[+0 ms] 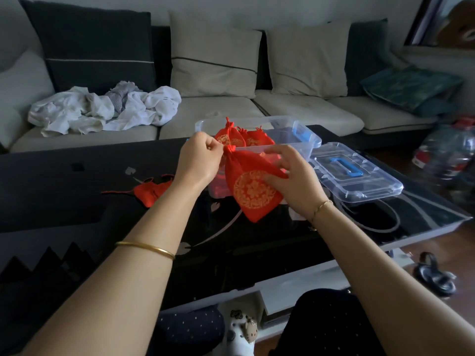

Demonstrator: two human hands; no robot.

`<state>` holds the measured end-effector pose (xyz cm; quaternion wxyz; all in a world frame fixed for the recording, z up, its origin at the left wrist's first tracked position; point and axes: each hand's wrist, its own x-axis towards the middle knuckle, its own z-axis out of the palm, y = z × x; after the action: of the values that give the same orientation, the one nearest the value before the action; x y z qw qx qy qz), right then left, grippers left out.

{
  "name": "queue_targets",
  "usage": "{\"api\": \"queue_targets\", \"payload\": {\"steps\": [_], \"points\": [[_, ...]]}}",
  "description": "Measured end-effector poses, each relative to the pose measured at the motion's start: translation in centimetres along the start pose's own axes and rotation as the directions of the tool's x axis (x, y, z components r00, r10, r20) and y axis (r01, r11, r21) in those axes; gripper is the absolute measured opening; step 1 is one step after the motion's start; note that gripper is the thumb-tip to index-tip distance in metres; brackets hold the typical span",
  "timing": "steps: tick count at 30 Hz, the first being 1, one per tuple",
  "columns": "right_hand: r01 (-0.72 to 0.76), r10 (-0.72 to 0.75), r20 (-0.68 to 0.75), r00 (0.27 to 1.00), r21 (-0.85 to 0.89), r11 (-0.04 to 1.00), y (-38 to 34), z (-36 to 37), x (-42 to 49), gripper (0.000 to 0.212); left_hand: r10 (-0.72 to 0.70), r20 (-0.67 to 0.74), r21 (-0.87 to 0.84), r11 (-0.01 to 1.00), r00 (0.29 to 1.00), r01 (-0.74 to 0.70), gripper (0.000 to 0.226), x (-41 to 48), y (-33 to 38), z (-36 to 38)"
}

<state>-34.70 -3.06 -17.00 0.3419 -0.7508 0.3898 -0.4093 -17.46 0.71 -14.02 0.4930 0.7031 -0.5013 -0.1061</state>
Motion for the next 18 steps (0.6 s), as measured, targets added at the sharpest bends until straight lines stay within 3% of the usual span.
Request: {"api": "queue_targets", "payload": {"steps": [5,8,11,13,15,18], "points": [[0.033,-0.028,-0.175,0.984,0.024,0.999,-2.3,-1.4,5.5,0.044,-0.014,-0.023,-0.086,0.996,1.000,0.012,0.012,3.6,1.2,0.1],[-0.030,0.008,-0.240,0.971,-0.090,0.996,-2.8,-0.9,10.8,0.045,-0.029,-0.067,-0.037,0.999,0.997,0.027,0.013,5.1,0.5,-0.3],[-0.128,0.101,-0.093,0.991,-0.358,0.925,-1.8,0.6,15.2,0.038,-0.047,-0.087,-0.011,0.999,0.995,0.046,0.011,6.0,-0.9,-0.6],[-0.145,0.231,0.059,0.971,-0.626,0.767,-0.7,1.7,16.4,0.032,-0.078,-0.098,-0.001,0.997,0.992,0.078,0.014,6.3,-2.2,-0.8],[-0.184,0.321,0.063,0.945,-0.710,0.679,0.2,1.9,16.8,0.021,-0.121,-0.113,-0.003,0.993,0.986,0.121,0.014,6.4,-3.7,-1.0],[-0.202,0.231,-0.058,0.971,-0.718,0.666,0.3,1.7,16.8,0.031,-0.169,-0.151,0.033,0.984,0.974,0.176,0.018,6.0,-5.5,-1.2]]}}
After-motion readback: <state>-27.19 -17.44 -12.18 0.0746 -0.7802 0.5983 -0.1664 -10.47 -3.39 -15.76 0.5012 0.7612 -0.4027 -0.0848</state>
